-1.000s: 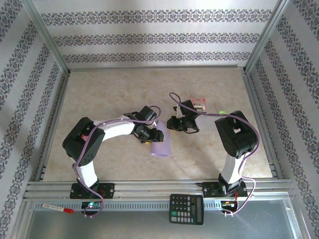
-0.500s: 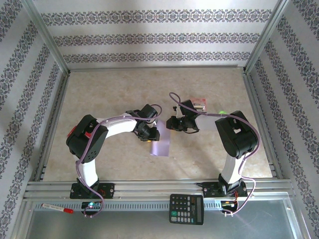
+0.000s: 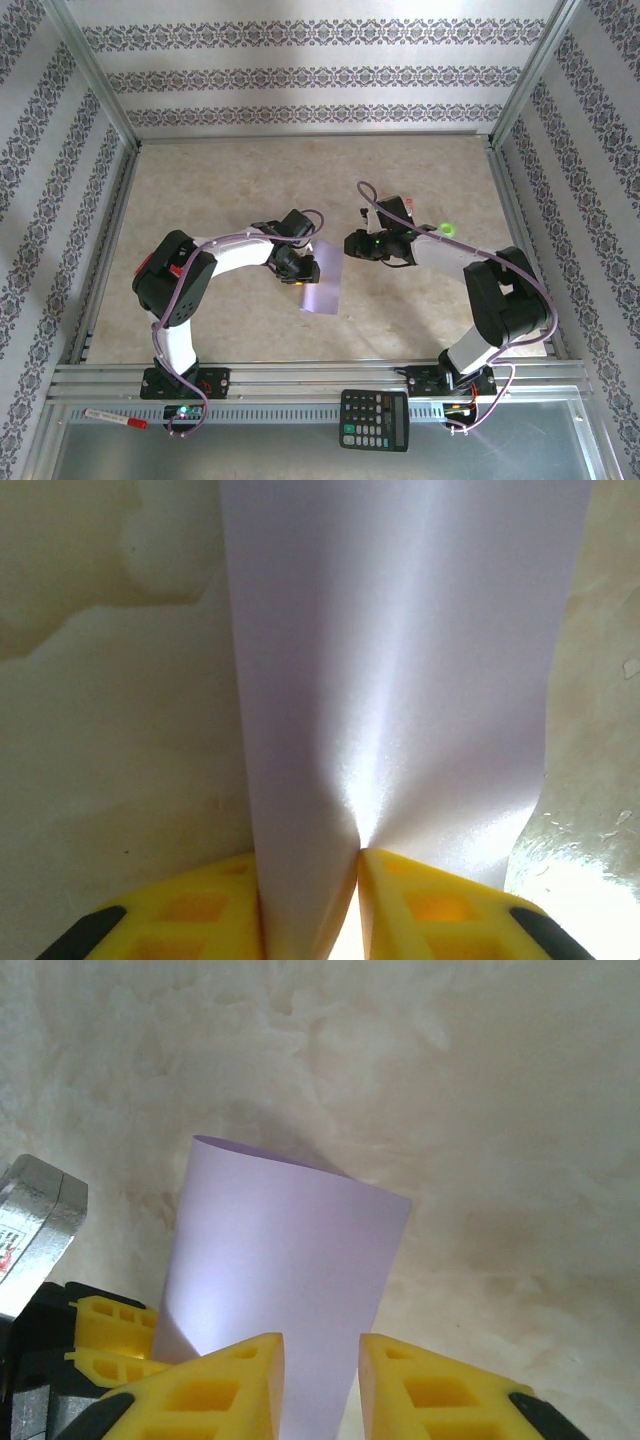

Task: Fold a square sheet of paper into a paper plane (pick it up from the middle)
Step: First fold in half a square sheet of paper at the center of the table.

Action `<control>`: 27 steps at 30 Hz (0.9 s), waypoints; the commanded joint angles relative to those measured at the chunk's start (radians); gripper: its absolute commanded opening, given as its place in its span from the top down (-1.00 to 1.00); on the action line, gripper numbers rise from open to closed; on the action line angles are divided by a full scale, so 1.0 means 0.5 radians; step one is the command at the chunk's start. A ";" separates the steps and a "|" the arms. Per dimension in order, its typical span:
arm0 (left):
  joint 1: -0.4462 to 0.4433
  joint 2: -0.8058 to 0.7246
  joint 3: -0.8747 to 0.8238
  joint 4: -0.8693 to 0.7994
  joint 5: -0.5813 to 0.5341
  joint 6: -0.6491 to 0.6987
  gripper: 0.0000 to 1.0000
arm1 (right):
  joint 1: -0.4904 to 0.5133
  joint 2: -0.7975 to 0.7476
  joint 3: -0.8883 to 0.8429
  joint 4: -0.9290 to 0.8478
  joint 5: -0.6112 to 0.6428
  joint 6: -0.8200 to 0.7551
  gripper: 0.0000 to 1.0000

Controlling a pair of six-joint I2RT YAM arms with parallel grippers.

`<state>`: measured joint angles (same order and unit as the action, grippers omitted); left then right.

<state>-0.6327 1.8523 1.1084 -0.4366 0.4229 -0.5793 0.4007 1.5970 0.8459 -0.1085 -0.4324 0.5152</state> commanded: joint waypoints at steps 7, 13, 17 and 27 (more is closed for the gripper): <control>0.004 0.078 -0.028 0.060 0.012 0.073 0.43 | -0.013 0.033 -0.040 -0.030 0.015 -0.004 0.47; 0.003 0.081 -0.036 0.069 0.001 0.067 0.45 | -0.016 0.012 -0.050 -0.054 0.027 -0.012 0.47; 0.002 0.084 -0.041 0.076 0.011 0.069 0.45 | -0.028 -0.024 -0.079 -0.084 0.039 -0.026 0.47; 0.002 0.065 -0.080 0.073 0.001 0.041 0.43 | -0.150 -0.256 -0.188 -0.243 0.079 -0.079 0.47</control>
<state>-0.6327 1.8526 1.1042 -0.4343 0.4244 -0.5632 0.3458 1.5230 0.7731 -0.1890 -0.4191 0.5060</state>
